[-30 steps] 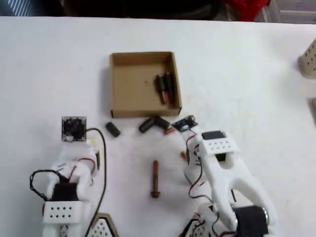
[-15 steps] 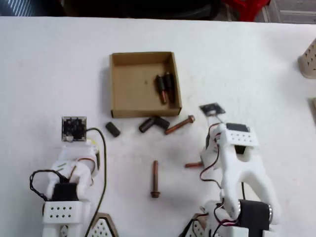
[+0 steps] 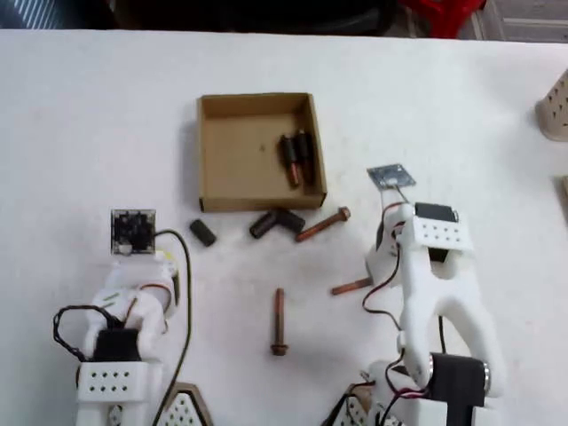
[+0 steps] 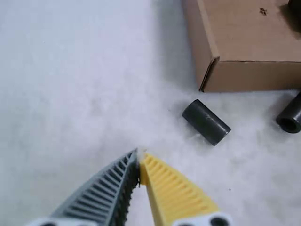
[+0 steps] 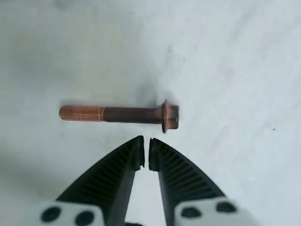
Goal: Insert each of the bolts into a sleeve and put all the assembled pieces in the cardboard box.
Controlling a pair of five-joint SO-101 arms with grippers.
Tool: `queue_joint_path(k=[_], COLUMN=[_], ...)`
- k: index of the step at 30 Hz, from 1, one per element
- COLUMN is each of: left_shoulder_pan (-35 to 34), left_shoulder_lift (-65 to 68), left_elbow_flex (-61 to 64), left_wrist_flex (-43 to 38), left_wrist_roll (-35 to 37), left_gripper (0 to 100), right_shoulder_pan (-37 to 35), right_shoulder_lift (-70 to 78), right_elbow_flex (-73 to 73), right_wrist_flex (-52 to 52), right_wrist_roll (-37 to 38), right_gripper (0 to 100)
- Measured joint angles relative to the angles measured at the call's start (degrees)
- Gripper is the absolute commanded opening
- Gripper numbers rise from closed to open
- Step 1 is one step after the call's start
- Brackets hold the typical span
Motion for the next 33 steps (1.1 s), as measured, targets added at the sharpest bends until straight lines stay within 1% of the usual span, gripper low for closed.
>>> queue_joint_path(k=[2,7,11,15,17,25,29,33], left_shoulder_pan=[0.00,0.00,0.00,0.00,0.00,0.00,0.00,0.00], left_shoulder_lift=[0.00,0.00,0.00,0.00,0.00,0.00,0.00,0.00], left_elbow_flex=[0.00,0.00,0.00,0.00,0.00,0.00,0.00,0.00], left_wrist_flex=[0.00,0.00,0.00,0.00,0.00,0.00,0.00,0.00], left_wrist_roll=[0.00,0.00,0.00,0.00,0.00,0.00,0.00,0.00], left_gripper=[2,2,2,2,2,2,2,2], right_shoulder_pan=[0.00,1.85,4.04,4.40,4.22,4.57,3.60,0.00], right_shoulder_lift=[-0.09,-0.09,-0.09,0.44,3.08,18.02,19.34,19.43], right_elbow_flex=[0.18,2.29,4.04,4.31,4.22,-6.33,-9.93,-13.54], right_wrist_flex=[2.55,2.55,-1.49,-6.77,-8.70,-9.85,-9.67,-10.20], right_wrist_roll=[0.00,0.35,2.11,2.46,2.46,-1.05,-3.52,-5.71], right_gripper=[1.7,1.7,1.7,1.7,1.7,1.7,1.7,1.7])
